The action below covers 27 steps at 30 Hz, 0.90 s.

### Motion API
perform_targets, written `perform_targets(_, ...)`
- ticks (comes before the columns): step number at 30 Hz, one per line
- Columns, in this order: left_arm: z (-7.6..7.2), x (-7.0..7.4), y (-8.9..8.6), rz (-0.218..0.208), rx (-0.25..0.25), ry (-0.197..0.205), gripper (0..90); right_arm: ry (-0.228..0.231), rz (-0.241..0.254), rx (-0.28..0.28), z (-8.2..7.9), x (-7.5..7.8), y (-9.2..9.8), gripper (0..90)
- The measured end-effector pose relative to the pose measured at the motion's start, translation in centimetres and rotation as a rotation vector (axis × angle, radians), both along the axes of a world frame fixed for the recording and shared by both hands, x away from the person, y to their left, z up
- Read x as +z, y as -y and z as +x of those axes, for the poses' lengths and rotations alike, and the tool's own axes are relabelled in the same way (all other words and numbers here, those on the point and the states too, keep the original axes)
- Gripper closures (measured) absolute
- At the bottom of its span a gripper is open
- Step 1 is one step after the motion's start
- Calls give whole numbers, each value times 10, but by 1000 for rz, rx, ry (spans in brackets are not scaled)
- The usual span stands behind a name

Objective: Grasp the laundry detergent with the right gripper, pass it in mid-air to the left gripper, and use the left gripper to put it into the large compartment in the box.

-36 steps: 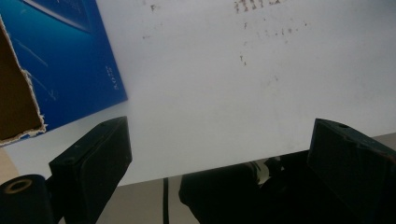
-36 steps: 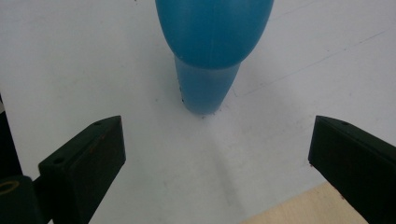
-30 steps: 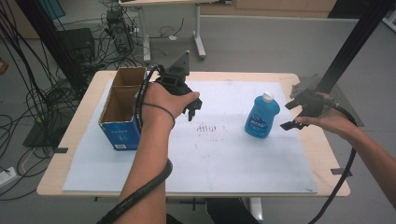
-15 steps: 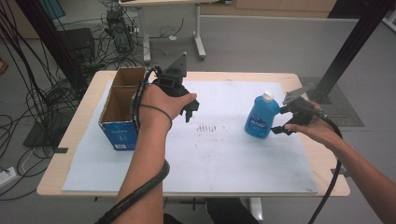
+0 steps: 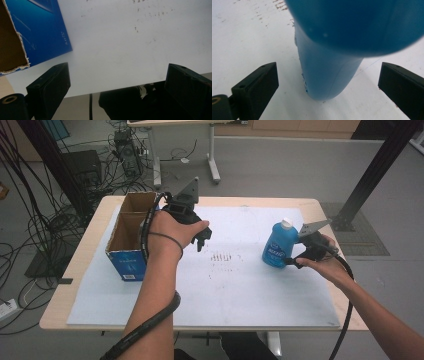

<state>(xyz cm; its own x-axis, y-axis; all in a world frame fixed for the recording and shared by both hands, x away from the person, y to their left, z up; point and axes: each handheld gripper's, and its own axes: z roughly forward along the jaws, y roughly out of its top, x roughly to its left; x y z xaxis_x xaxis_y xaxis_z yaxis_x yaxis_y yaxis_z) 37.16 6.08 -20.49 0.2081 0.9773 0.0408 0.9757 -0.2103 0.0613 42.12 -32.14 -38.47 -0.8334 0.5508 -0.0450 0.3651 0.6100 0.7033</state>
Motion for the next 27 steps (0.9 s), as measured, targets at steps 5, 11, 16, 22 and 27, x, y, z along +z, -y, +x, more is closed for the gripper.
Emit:
perform_targets(5, 0, -1, 1, 5, -2, -4, 67, 31, 58, -25, -1, -8, 1, 28)
perform_targets(11, 0, -1, 1, 9, -7, -9, 67, 52, 98, -30, -2, -18, -1, 24)
perform_targets(16, 0, -1, 1, 11, -7, -11, 67, 80, 117, -35, -3, -22, -3, 20)
perform_targets(22, 0, -1, -1, 11, -2, -10, 67, 108, 158, -49, -3, -27, -3, 17)
perform_targets(27, 0, -3, -1, 12, -2, -14, 67, 117, 188, -65, -1, -30, -3, 15)
